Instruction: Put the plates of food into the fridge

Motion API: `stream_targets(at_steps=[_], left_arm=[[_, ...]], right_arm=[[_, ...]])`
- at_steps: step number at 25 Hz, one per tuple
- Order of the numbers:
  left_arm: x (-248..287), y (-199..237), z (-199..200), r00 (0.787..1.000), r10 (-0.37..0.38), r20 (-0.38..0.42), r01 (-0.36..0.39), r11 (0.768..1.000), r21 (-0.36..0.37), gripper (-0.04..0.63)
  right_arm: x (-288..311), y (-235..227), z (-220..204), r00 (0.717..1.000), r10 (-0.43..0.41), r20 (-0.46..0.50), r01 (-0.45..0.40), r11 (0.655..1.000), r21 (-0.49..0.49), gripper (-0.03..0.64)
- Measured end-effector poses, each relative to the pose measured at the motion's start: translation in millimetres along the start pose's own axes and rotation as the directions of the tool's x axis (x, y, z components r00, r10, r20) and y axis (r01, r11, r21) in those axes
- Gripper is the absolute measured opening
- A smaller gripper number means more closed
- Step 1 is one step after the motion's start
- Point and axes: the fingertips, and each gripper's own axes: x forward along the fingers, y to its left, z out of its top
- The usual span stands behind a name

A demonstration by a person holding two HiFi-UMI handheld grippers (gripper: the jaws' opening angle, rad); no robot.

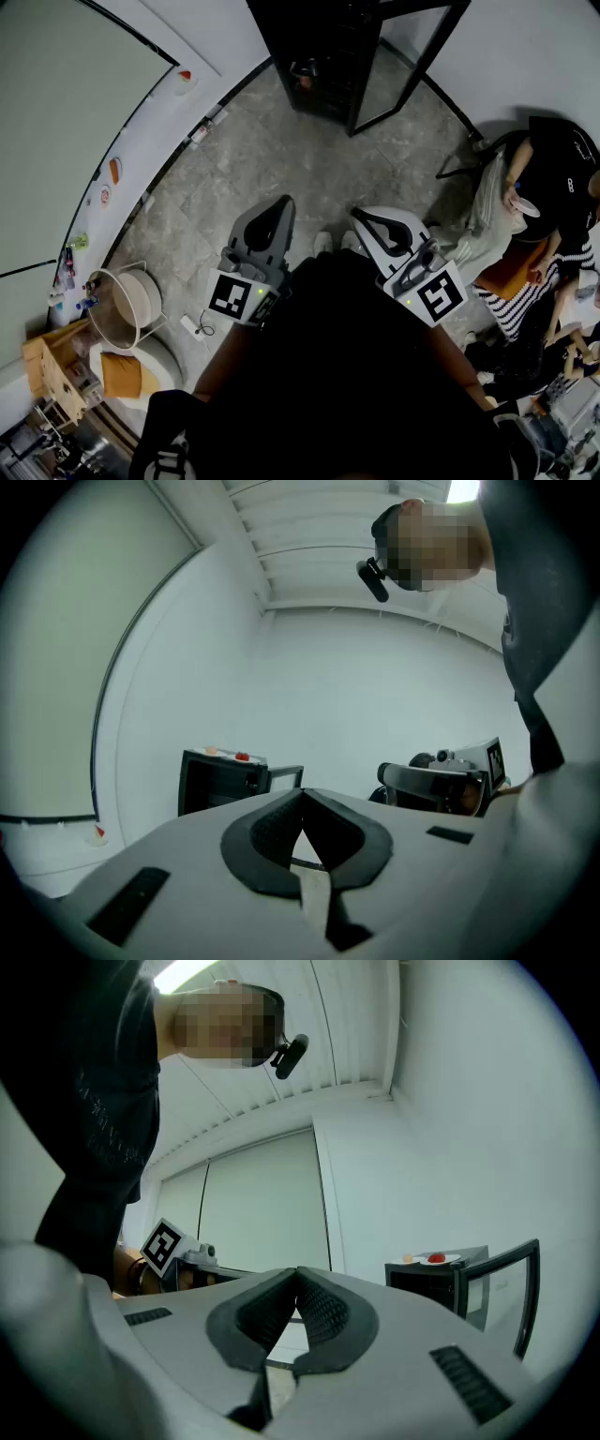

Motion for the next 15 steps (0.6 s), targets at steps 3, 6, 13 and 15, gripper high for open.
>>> stream_targets(at_steps=[3, 6, 13, 15], left_arm=[[3.2, -2.9, 4.9, 1.000, 0.015, 0.012, -0.015, 1.000, 0.022, 0.023], [7.5, 1.0, 9.1, 0.999, 0.044, 0.018, -0.044, 0.999, 0.030, 0.023], [14.0, 2.8, 8.4, 0.997, 0.079, 0.004, -0.079, 0.996, 0.028, 0.023], [14.9, 3.7, 7.2, 0.995, 0.096, -0.005, -0.096, 0.995, 0.024, 0.023]], right_arm=[[-8.3, -7.0, -2.8, 1.000, -0.020, -0.005, 0.020, 1.000, 0.014, 0.026], [-12.9, -16.9, -6.6, 1.000, -0.025, -0.016, 0.026, 1.000, 0.017, 0.026], [-18.6, -36.6, -12.1, 1.000, -0.005, -0.002, 0.005, 0.999, 0.054, 0.026], [-19.5, -39.9, -14.4, 1.000, -0.002, -0.007, 0.003, 0.998, 0.058, 0.026]])
